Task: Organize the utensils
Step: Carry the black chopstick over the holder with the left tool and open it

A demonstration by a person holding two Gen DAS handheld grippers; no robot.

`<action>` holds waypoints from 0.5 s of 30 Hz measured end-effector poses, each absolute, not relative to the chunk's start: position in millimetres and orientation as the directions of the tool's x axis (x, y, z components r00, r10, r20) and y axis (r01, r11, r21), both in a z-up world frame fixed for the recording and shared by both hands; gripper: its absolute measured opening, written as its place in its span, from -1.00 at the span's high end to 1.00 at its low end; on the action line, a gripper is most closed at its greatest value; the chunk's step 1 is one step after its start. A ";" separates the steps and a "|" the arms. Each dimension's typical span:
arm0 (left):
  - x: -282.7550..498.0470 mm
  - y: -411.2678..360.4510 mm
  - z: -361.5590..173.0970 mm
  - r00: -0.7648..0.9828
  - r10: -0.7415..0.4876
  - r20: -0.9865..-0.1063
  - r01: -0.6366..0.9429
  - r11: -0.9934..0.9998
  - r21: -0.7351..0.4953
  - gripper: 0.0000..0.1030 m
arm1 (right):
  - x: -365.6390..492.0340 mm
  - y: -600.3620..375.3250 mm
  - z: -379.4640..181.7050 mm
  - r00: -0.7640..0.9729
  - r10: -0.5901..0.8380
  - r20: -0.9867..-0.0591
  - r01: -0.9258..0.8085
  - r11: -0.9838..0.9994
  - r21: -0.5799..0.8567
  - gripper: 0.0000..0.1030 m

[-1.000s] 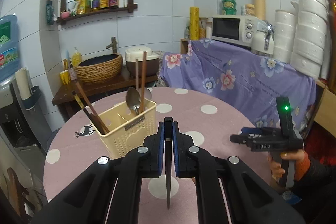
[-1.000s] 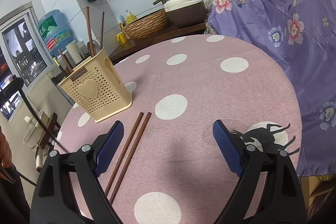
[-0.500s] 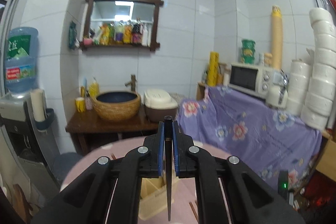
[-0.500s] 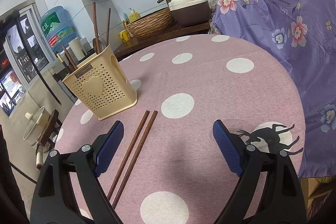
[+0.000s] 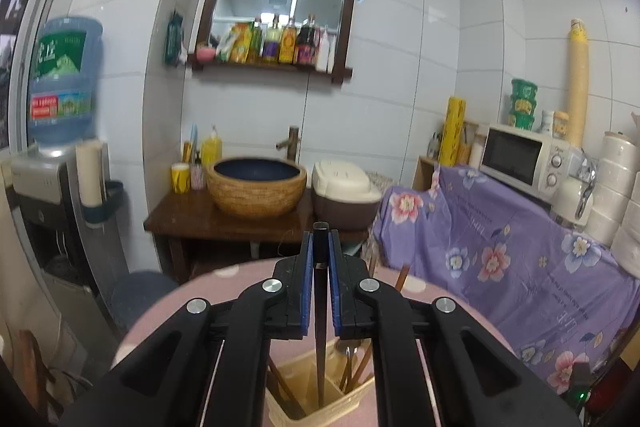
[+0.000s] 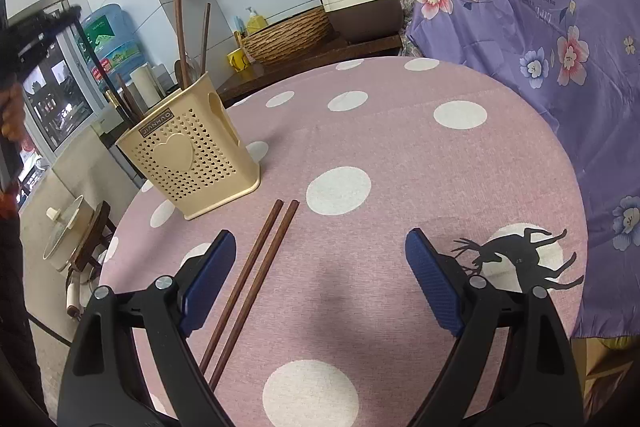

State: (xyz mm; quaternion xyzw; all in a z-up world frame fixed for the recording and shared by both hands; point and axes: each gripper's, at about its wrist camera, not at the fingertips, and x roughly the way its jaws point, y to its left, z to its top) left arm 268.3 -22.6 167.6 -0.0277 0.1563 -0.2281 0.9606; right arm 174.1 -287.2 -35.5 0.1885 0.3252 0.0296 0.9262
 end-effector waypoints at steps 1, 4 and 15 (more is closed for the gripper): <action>268.9 -23.7 156.5 0.841 -0.445 -0.308 0.428 0.895 -0.126 0.84 | 174.7 -287.1 -36.1 0.786 0.179 -0.592 0.067 0.927 0.369 -0.67; 275.2 -22.2 134.0 0.827 -0.436 -0.356 0.415 0.899 -0.136 0.84 | 176.2 -285.5 -38.2 0.784 0.183 -0.594 0.065 0.926 0.371 -0.67; 272.2 -22.5 93.2 0.803 -0.411 -0.431 0.396 0.909 -0.129 0.83 | 177.4 -281.0 -41.5 0.772 0.185 -0.609 0.068 0.927 0.368 -0.67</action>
